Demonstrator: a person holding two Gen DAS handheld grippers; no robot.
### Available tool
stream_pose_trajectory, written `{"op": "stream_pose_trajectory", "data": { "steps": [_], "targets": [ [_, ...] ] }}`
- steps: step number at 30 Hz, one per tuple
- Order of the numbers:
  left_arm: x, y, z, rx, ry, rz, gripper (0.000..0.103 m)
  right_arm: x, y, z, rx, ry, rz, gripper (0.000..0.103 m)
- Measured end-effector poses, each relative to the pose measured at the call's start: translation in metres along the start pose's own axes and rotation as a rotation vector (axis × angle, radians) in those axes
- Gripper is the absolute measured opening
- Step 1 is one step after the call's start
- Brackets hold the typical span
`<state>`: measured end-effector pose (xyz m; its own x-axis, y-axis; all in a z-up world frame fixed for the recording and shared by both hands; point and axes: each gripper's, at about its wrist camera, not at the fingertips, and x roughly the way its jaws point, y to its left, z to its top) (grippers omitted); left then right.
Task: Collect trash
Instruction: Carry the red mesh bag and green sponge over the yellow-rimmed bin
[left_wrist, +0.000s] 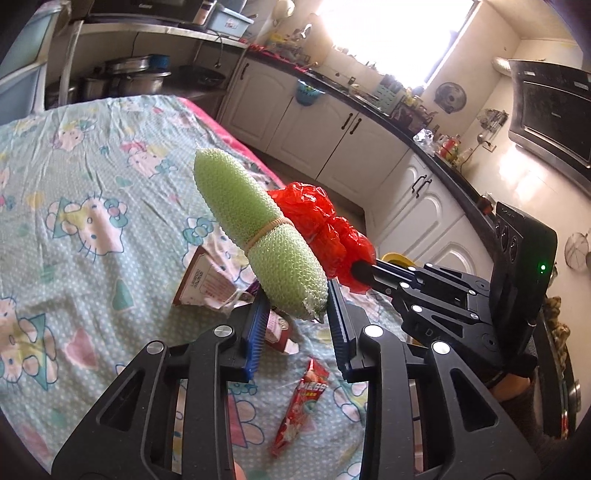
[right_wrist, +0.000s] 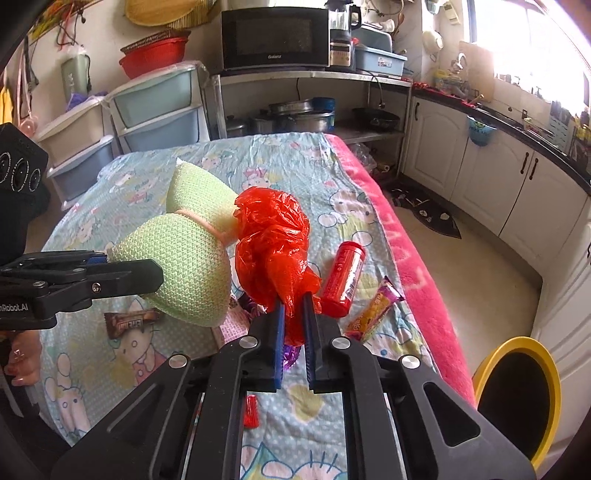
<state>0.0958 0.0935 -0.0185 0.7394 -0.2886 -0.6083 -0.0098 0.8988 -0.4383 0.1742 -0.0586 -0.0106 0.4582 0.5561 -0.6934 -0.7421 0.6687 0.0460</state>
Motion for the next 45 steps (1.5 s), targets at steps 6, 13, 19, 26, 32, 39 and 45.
{"op": "stream_pose_trajectory", "data": {
  "steps": [6, 13, 19, 26, 32, 39, 45],
  "targets": [
    [-0.003, -0.017, 0.004, 0.043, -0.016, -0.014, 0.024, -0.025, -0.006, -0.003, 0.023, -0.041, -0.017, 0.009],
    [-0.003, -0.042, 0.013, 0.086, -0.038, -0.038, 0.024, -0.053, -0.019, -0.008, 0.064, -0.088, -0.050, 0.009],
    [0.002, -0.068, 0.022, 0.133, -0.050, -0.063, 0.024, -0.077, -0.033, -0.011, 0.098, -0.126, -0.085, 0.008],
    [0.009, -0.094, 0.027, 0.185, -0.056, -0.094, 0.024, -0.103, -0.053, -0.017, 0.142, -0.165, -0.124, 0.008],
    [0.018, -0.117, 0.033, 0.221, -0.054, -0.126, 0.024, -0.125, -0.072, -0.025, 0.183, -0.197, -0.157, 0.008],
    [0.028, -0.148, 0.035, 0.261, -0.055, -0.167, 0.024, -0.150, -0.093, -0.035, 0.225, -0.230, -0.215, 0.008],
    [0.042, -0.179, 0.038, 0.294, -0.048, -0.208, 0.024, -0.167, -0.115, -0.047, 0.282, -0.255, -0.261, 0.008]
  ]
}}
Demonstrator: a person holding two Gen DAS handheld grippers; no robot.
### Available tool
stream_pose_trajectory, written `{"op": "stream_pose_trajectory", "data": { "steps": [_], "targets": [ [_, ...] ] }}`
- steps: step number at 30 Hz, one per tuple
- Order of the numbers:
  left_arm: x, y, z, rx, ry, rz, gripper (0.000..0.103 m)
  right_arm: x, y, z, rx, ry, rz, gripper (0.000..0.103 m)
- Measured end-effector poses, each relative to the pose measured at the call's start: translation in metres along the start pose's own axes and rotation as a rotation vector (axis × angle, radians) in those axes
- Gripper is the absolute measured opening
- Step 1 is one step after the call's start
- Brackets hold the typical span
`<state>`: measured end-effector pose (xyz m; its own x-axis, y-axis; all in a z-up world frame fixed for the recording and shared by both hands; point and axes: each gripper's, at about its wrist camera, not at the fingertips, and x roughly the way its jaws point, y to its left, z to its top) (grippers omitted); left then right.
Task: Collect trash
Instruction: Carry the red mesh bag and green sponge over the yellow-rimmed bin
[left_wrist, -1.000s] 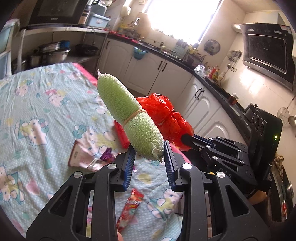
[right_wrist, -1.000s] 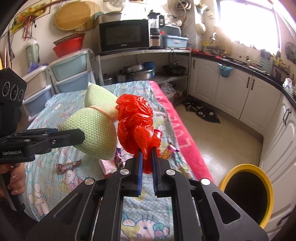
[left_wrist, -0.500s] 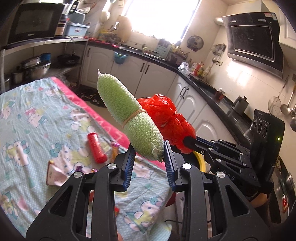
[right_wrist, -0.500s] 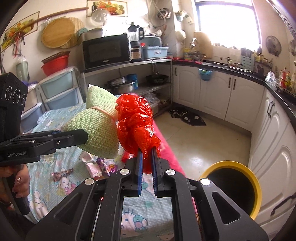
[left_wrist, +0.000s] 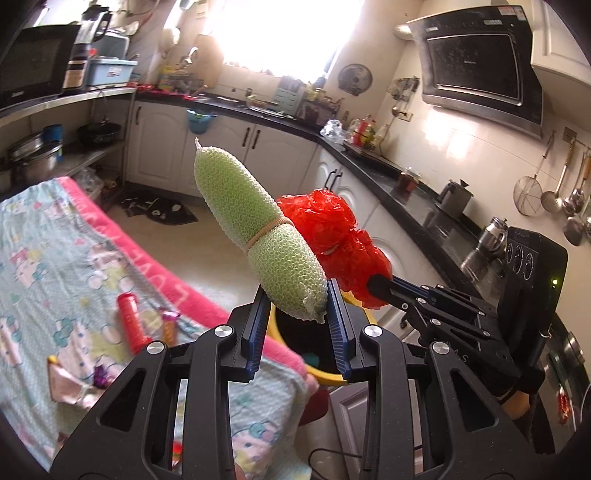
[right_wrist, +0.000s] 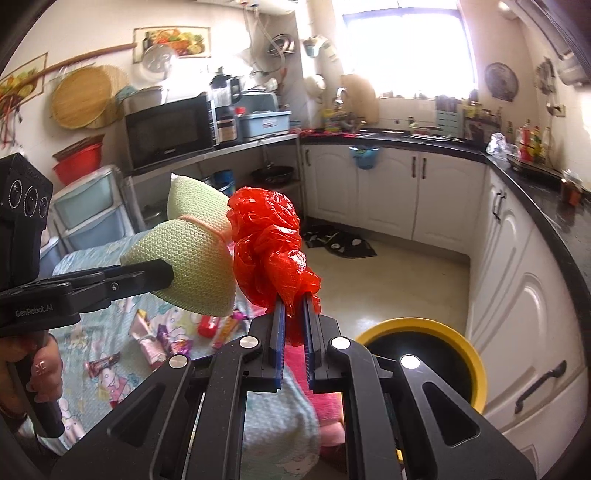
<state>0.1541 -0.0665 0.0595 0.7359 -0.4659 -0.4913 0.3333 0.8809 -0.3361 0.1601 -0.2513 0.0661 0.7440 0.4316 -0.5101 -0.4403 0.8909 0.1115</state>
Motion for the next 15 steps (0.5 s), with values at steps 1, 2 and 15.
{"op": "stream_pose_trajectory", "data": {
  "steps": [1, 2, 15],
  "targets": [
    [0.002, -0.003, 0.002, 0.006, 0.000, -0.004, 0.024, -0.001, -0.003, 0.000, 0.008, -0.003, -0.009, 0.008],
    [0.004, -0.007, 0.003, 0.013, -0.002, -0.008, 0.024, -0.003, -0.008, -0.001, 0.014, -0.006, -0.022, 0.008],
    [0.035, -0.041, 0.019, 0.082, 0.015, -0.069, 0.024, -0.026, -0.056, -0.007, 0.109, -0.052, -0.149, 0.008]
  ]
}}
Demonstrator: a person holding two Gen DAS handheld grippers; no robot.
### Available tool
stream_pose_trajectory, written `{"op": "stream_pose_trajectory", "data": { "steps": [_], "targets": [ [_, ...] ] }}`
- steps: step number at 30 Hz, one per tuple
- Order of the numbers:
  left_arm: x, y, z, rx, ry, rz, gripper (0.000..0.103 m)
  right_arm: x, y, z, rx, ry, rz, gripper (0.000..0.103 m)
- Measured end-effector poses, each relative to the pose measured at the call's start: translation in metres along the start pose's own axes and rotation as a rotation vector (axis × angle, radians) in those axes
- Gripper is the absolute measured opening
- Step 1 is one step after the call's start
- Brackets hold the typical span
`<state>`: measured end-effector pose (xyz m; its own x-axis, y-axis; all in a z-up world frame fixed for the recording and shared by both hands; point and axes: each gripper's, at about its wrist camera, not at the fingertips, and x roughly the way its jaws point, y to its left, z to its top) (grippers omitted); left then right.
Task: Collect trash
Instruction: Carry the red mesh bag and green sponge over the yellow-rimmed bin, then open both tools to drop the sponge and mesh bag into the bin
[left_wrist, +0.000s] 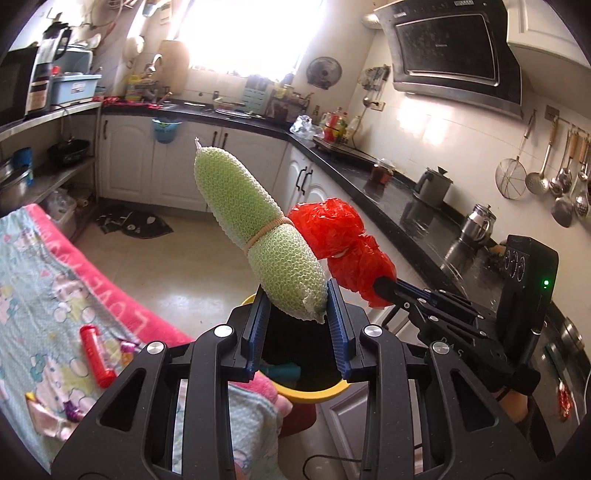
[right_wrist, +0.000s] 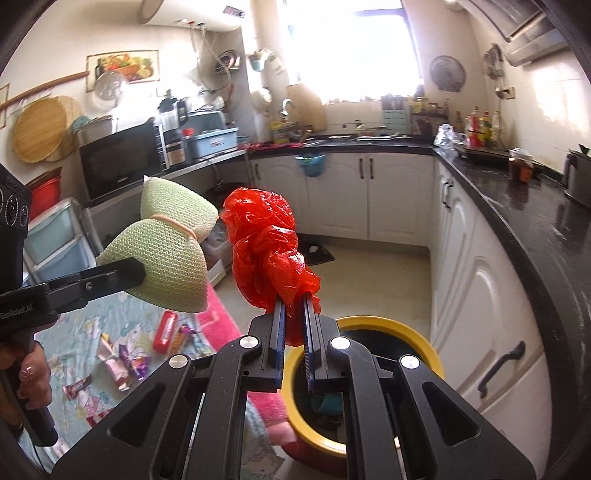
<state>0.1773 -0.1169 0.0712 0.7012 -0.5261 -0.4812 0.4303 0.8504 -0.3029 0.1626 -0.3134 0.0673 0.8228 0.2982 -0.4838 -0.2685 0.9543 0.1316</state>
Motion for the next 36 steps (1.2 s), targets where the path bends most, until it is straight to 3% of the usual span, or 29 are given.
{"op": "stream_pose_trajectory", "data": {
  "steps": [13, 22, 36],
  "targets": [
    [0.048, -0.017, 0.002, 0.029, 0.045, -0.041, 0.024, -0.010, -0.041, -0.013, 0.079, -0.005, -0.120, 0.008],
    [0.095, -0.016, -0.012, 0.035, 0.120, -0.051, 0.024, 0.011, -0.061, -0.036, 0.085, 0.057, -0.226, 0.008],
    [0.167, 0.001, -0.035, -0.001, 0.288, -0.063, 0.025, 0.061, -0.084, -0.074, 0.147, 0.193, -0.228, 0.009]
  ]
}}
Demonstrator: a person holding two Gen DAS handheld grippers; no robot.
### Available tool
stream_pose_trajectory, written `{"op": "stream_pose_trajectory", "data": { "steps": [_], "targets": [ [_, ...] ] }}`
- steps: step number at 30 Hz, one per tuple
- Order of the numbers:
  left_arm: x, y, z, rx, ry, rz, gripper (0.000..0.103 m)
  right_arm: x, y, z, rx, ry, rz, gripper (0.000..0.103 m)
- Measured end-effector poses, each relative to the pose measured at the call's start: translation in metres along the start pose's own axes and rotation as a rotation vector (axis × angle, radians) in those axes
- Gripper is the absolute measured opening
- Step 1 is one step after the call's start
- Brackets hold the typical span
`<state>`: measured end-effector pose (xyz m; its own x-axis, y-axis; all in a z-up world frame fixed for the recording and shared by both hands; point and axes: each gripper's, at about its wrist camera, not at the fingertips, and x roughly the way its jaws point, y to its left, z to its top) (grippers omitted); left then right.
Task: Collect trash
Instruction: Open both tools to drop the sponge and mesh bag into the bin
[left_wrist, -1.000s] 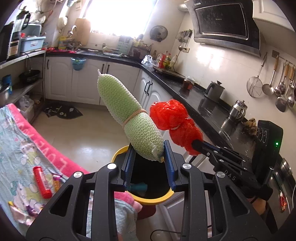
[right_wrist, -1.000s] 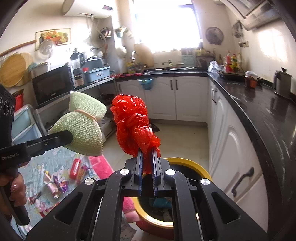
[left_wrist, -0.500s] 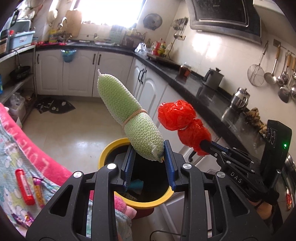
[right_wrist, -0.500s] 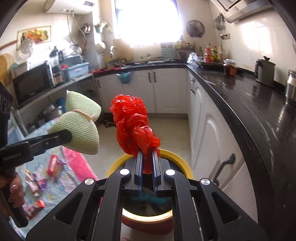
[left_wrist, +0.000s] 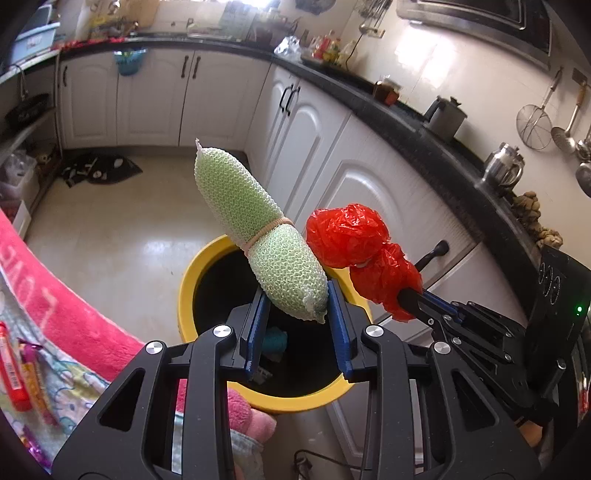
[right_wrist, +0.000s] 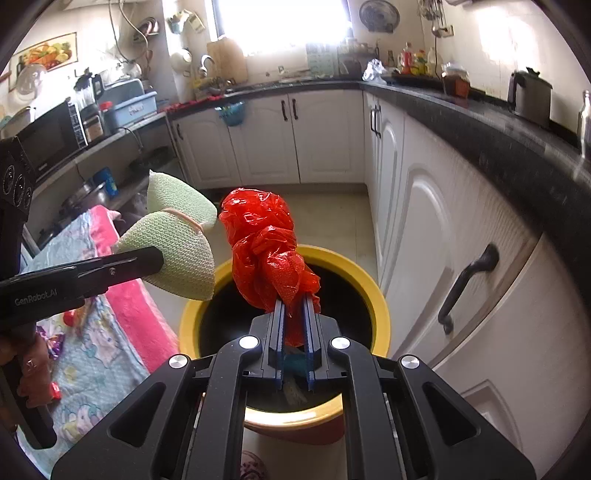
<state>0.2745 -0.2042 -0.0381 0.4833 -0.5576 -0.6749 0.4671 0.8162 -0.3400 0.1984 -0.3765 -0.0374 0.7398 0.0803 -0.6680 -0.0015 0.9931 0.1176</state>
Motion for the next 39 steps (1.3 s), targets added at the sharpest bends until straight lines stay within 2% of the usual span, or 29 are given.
{"op": "stream_pose_trajectory", "data": {
  "steps": [8, 9, 10, 11, 12, 13, 16, 17, 21, 26, 32, 39],
  "targets": [
    [0.020, 0.014, -0.006, -0.019, 0.048, 0.007, 0.028, 0.027, -0.004, -0.011, 0.002, 0.048, -0.005, 0.012],
    [0.021, 0.015, -0.007, -0.018, 0.049, 0.014, 0.028, 0.029, -0.004, -0.012, 0.003, 0.050, -0.008, 0.013],
    [0.021, 0.018, -0.008, -0.019, 0.049, 0.022, 0.028, 0.031, -0.004, -0.013, 0.004, 0.049, -0.010, 0.020],
    [0.023, 0.020, -0.008, -0.022, 0.052, 0.026, 0.034, 0.033, -0.004, -0.014, 0.008, 0.049, -0.012, 0.026],
    [0.023, 0.022, -0.009, -0.029, 0.055, 0.031, 0.045, 0.035, -0.005, -0.015, 0.012, 0.053, -0.013, 0.029],
    [0.023, 0.026, -0.010, -0.040, 0.057, 0.038, 0.049, 0.036, -0.006, -0.016, 0.015, 0.057, -0.013, 0.035],
    [0.018, 0.035, -0.012, -0.064, 0.049, 0.055, 0.055, 0.037, -0.006, -0.016, 0.014, 0.057, -0.016, 0.041],
    [0.015, 0.038, -0.012, -0.068, 0.045, 0.062, 0.060, 0.036, -0.006, -0.016, 0.012, 0.056, -0.019, 0.046],
    [0.002, 0.044, -0.013, -0.084, 0.021, 0.084, 0.077, 0.032, -0.004, -0.013, 0.011, 0.046, -0.018, 0.050],
    [-0.017, 0.049, -0.014, -0.097, -0.019, 0.103, 0.092, 0.023, 0.004, -0.009, 0.000, 0.021, -0.036, 0.060],
    [-0.039, 0.051, -0.016, -0.109, -0.056, 0.125, 0.092, 0.009, 0.008, -0.003, 0.000, -0.015, -0.045, 0.070],
    [-0.072, 0.052, -0.021, -0.120, -0.108, 0.141, 0.092, -0.014, 0.018, 0.006, -0.007, -0.068, -0.017, 0.073]
  ]
}}
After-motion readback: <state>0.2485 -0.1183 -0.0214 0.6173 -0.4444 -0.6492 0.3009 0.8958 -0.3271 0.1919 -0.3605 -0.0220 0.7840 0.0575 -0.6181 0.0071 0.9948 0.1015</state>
